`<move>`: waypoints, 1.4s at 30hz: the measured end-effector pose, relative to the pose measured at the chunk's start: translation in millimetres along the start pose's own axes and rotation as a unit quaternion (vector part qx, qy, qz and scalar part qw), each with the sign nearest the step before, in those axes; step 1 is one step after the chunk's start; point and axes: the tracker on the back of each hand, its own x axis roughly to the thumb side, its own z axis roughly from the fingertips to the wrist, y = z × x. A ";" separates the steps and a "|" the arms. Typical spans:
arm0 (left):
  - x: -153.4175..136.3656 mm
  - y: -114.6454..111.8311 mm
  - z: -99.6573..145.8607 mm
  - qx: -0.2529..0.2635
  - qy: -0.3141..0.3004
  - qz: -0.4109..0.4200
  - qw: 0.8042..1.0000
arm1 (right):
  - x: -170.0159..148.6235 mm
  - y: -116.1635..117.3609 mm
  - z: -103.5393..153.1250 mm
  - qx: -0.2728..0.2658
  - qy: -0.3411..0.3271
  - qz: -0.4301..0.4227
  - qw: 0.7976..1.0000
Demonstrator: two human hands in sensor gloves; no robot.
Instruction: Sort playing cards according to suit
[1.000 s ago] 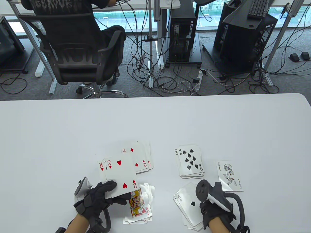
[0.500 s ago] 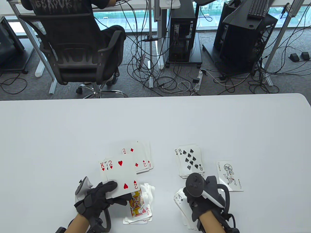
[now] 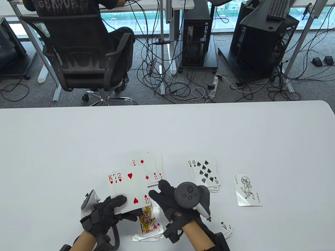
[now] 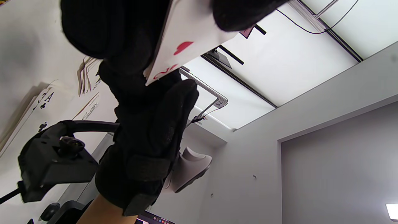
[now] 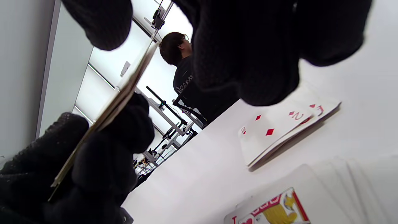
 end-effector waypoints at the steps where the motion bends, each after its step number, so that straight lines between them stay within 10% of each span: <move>1: -0.2 0.2 0.1 0.000 0.000 0.000 1.000 | 1.9 4.4 -1.9 0.000 -0.008 0.006 1.000; 14: -2.4 0.9 -0.7 -0.002 0.009 -0.008 1.000 | 8.4 18.3 4.5 -0.133 -0.097 0.050 0.985; 31: 2.5 4.4 0.4 0.005 -0.016 -0.002 1.000 | -48.7 -21.4 12.8 -0.224 0.029 -0.095 0.970; 42: 3.6 7.3 2.1 0.016 -0.026 0.006 1.000 | -39.7 34.5 11.6 0.126 0.111 0.026 0.986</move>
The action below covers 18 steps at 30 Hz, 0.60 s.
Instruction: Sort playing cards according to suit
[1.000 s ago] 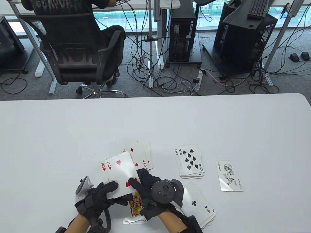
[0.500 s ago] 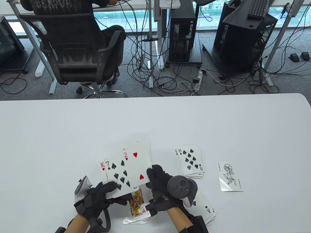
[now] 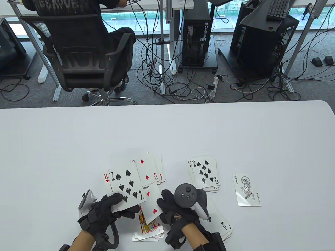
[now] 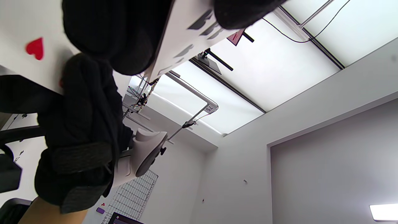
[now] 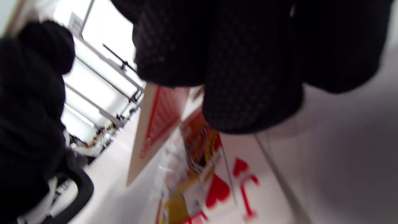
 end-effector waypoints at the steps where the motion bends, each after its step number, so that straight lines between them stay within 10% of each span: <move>1: 0.2 0.2 0.0 0.000 -0.001 0.000 1.000 | 4.3 5.7 0.5 0.013 0.006 0.038 0.999; 18: -0.7 0.3 0.7 -0.008 0.004 -0.002 1.000 | 29.6 45.5 7.8 0.072 0.064 0.331 0.939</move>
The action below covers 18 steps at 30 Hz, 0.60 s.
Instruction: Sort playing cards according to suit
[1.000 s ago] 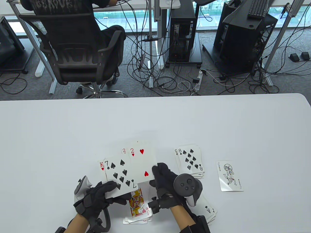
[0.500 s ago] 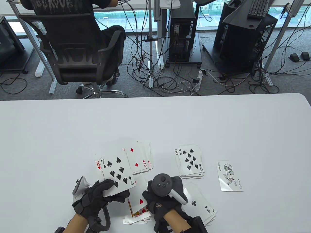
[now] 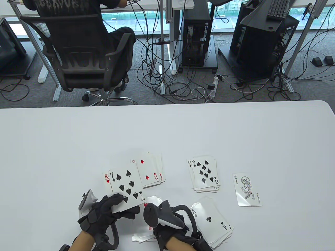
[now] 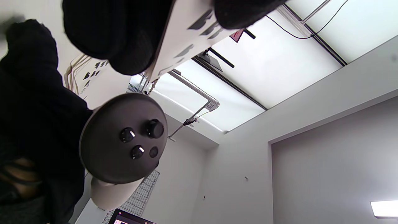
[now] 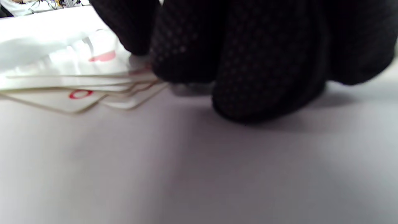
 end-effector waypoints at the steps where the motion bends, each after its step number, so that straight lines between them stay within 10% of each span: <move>1: -0.1 -0.3 0.0 0.000 0.000 0.000 1.000 | 0.0 -0.1 0.1 0.000 -0.001 -0.002 1.000; 11: -4.4 -0.4 -0.7 -0.001 0.017 0.000 1.000 | -30.1 -41.4 13.9 -0.148 -0.050 -0.228 0.961; 14: -5.1 -0.8 -0.9 0.000 0.019 -0.001 1.000 | -39.2 -50.6 22.0 -0.260 -0.080 -0.284 0.920; 16: -6.5 -1.0 -1.1 -0.001 0.025 -0.004 1.000 | -41.2 -51.1 26.3 -0.363 -0.127 -0.348 0.855; 18: -8.3 -1.3 -1.5 -0.003 0.032 -0.005 0.999 | -40.7 -51.1 25.4 -0.366 -0.126 -0.388 0.836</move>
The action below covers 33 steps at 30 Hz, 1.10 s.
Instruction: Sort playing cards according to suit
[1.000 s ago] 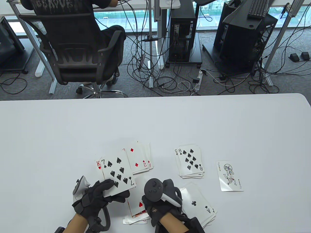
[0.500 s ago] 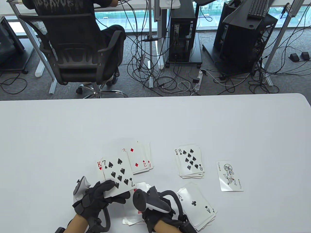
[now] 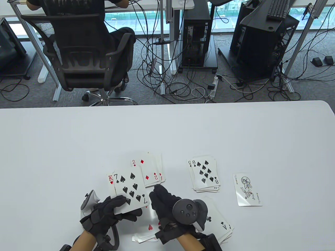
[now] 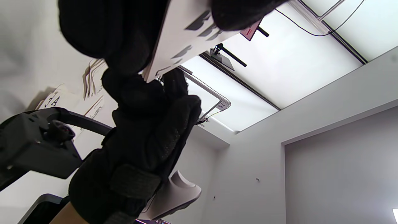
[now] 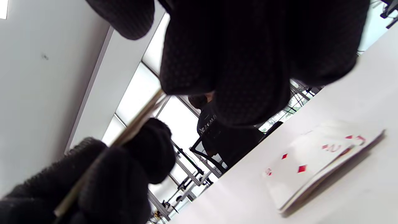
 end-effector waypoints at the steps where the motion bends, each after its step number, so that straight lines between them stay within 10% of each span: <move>1: -1.3 -0.2 -0.2 -0.001 0.003 0.001 1.000 | 0.0 2.6 0.2 0.015 0.008 -0.010 1.000; 11: -3.1 -2.1 -1.9 -0.010 0.006 0.003 1.000 | 0.3 15.8 3.8 0.039 -0.022 0.122 0.991; 33: -5.1 -6.2 -3.5 -0.021 0.020 -0.009 1.000 | -8.2 20.1 4.6 0.030 0.028 -0.011 0.999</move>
